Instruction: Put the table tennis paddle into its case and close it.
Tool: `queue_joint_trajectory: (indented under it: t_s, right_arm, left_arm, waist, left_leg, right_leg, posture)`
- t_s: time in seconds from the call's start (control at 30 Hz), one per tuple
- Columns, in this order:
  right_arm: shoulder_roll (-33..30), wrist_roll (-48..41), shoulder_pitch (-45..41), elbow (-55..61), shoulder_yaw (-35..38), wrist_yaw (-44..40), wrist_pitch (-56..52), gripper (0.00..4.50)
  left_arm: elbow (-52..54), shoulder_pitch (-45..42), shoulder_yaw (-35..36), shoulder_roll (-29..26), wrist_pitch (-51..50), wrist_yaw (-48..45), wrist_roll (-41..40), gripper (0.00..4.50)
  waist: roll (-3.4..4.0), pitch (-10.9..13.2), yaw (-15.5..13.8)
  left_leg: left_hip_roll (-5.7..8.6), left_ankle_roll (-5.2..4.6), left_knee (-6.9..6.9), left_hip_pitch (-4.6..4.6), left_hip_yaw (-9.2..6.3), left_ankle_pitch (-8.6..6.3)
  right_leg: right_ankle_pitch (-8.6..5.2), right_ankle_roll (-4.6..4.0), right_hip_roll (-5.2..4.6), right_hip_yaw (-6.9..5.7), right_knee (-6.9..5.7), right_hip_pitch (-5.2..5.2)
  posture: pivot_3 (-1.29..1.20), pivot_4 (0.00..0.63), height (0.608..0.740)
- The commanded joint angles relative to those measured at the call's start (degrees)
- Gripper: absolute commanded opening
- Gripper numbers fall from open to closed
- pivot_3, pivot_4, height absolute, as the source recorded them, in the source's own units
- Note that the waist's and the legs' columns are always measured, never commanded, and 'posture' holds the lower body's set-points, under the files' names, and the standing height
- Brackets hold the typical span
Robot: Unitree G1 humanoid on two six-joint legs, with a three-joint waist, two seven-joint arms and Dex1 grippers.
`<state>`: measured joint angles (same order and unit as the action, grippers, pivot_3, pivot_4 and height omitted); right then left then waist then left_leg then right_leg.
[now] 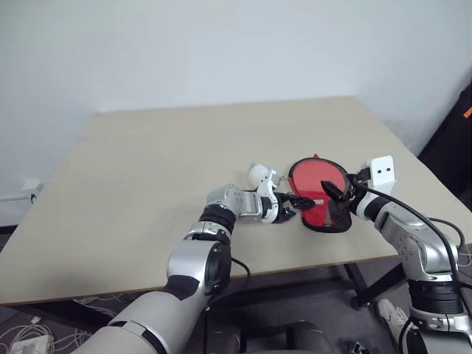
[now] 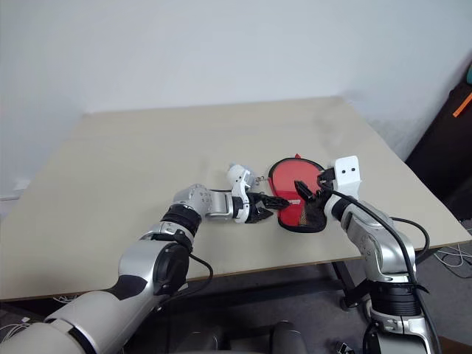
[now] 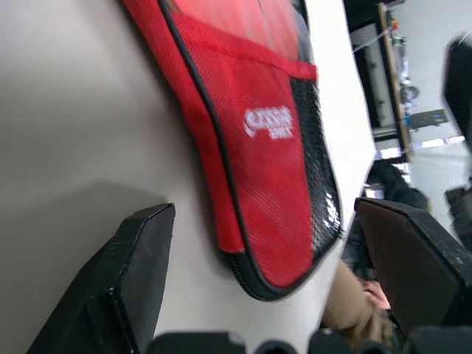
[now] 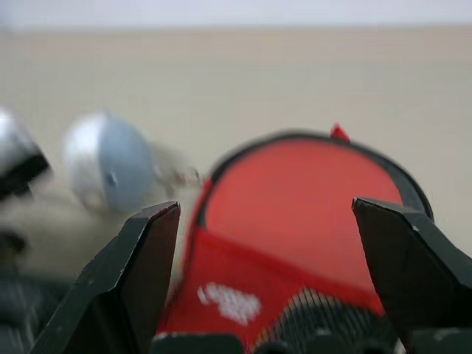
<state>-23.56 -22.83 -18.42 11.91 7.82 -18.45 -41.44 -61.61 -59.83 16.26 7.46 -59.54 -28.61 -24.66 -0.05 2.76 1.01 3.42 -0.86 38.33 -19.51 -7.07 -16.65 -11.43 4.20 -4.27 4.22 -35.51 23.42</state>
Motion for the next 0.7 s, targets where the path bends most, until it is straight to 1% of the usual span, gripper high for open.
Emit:
queue_joint_trajectory:
  t_s: [0.03,0.2,0.4,0.5,0.57,0.67,0.7]
  right_arm:
    - [0.4,-0.5,-1.9,2.4,2.5,1.2,1.1,4.05]
    - [0.9,-0.1,-2.8,1.5,4.2,3.5,1.5,4.05]
    - [1.9,0.4,-2.7,1.3,6.3,5.7,2.2,4.05]
    - [2.3,0.9,-2.8,0.6,6.7,6.7,2.7,4.09]
    - [2.2,1.6,-3.0,0.0,6.5,7.2,3.2,4.09]
    - [2.4,1.9,-3.4,-0.8,6.6,7.7,3.7,4.09]
    - [2.4,2.0,-3.6,-1.0,6.6,7.9,3.8,4.09]
  left_arm:
    - [0.0,-1.9,-0.3,1.9,-2.8,-3.5,-1.8,4.16]
    - [-1.7,-1.4,-1.0,3.3,-0.9,-2.1,-0.5,4.16]
    - [-3.3,-1.4,0.8,4.1,1.8,1.3,-1.3,4.16]
    - [-3.3,-1.5,0.9,3.9,3.3,1.9,-1.4,3.54]
    - [-3.1,-1.4,0.3,3.9,5.1,3.4,-0.7,2.82]
    - [-3.6,-1.6,0.9,3.6,4.9,3.8,-1.3,1.78]
    - [-3.6,-1.6,1.1,3.4,4.6,3.7,-1.5,1.35]
  waist:
    - [-0.01,0.0,0.1]
    - [0.01,0.0,0.3]
    - [-0.01,0.0,0.3]
    - [-0.01,0.0,0.3]
    - [-0.01,0.0,0.3]
    - [0.01,0.0,0.3]
    - [0.01,0.0,0.3]
  left_leg:
    - [0.01,0.0,0.0,0.0,0.01,0.0]
    - [-0.01,0.0,-0.04,0.01,0.01,0.0]
    - [-0.01,0.0,-0.02,0.02,0.02,0.0]
    - [-0.01,0.0,-0.02,0.04,0.02,0.0]
    - [-0.01,0.0,-0.02,0.04,0.02,0.0]
    - [-0.01,0.0,-0.03,0.03,0.03,0.0]
    - [-0.01,0.01,-0.03,0.02,0.03,0.0]
  right_leg:
    - [0.0,0.0,-0.01,0.0,0.0,0.0]
    - [0.0,0.0,0.02,0.02,-0.02,0.08]
    - [0.01,0.0,0.0,0.03,-0.02,0.04]
    - [0.02,0.02,0.0,0.03,-0.02,0.0]
    - [0.03,0.03,0.01,0.03,-0.02,0.01]
    - [0.04,0.03,0.01,0.05,-0.03,0.05]
    - [0.04,0.03,0.01,0.05,-0.03,0.07]
  posture:
    - [0.0,0.0,0.74]
    - [0.0,0.0,0.74]
    - [0.0,0.0,0.74]
    - [0.0,0.0,0.74]
    - [0.0,0.0,0.74]
    - [0.0,0.0,0.74]
    - [0.0,0.0,0.74]
